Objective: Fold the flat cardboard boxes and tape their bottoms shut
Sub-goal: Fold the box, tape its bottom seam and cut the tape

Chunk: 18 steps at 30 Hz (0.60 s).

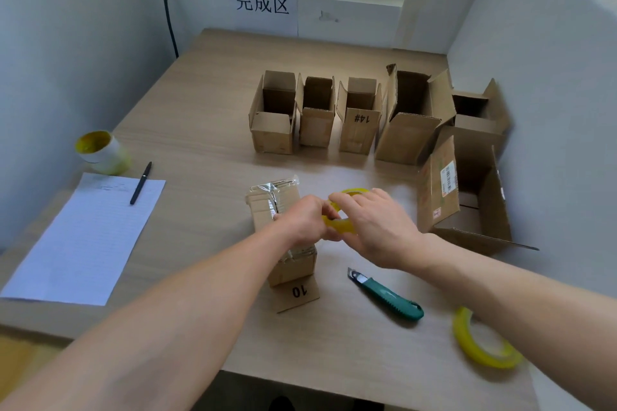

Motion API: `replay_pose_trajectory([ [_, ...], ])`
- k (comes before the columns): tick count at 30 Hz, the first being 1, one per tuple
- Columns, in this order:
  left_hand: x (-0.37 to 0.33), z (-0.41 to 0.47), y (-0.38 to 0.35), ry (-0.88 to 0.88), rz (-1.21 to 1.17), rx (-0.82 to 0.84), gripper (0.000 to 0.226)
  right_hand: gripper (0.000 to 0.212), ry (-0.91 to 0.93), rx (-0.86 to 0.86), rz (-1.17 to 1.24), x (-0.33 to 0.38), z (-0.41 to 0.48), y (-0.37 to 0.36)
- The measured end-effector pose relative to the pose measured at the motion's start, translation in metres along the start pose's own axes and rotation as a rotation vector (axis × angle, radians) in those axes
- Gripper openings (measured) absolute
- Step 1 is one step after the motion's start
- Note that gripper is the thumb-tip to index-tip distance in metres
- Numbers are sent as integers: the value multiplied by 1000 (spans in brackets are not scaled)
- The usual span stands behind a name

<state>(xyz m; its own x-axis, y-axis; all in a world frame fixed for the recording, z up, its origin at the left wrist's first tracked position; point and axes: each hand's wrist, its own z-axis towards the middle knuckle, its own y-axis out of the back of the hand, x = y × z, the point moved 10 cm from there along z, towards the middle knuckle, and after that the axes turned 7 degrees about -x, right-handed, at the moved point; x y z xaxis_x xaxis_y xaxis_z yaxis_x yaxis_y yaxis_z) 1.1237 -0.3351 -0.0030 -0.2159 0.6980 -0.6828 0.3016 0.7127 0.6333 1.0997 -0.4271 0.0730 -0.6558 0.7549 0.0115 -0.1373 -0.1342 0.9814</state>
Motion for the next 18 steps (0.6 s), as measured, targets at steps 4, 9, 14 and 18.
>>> replay_pose_trajectory([
  [4,-1,-4,1,-27,-4,19,23,42,-35,45,115,3,8,-6],
  [9,6,-10,7,-14,-60,-50,41,43,-193,217,168,-3,13,-27],
  [14,10,-13,2,-67,-133,-26,31,36,-265,375,122,-9,12,-51],
  [18,12,-14,7,-100,-63,-78,31,27,-235,454,123,-4,14,-66],
])
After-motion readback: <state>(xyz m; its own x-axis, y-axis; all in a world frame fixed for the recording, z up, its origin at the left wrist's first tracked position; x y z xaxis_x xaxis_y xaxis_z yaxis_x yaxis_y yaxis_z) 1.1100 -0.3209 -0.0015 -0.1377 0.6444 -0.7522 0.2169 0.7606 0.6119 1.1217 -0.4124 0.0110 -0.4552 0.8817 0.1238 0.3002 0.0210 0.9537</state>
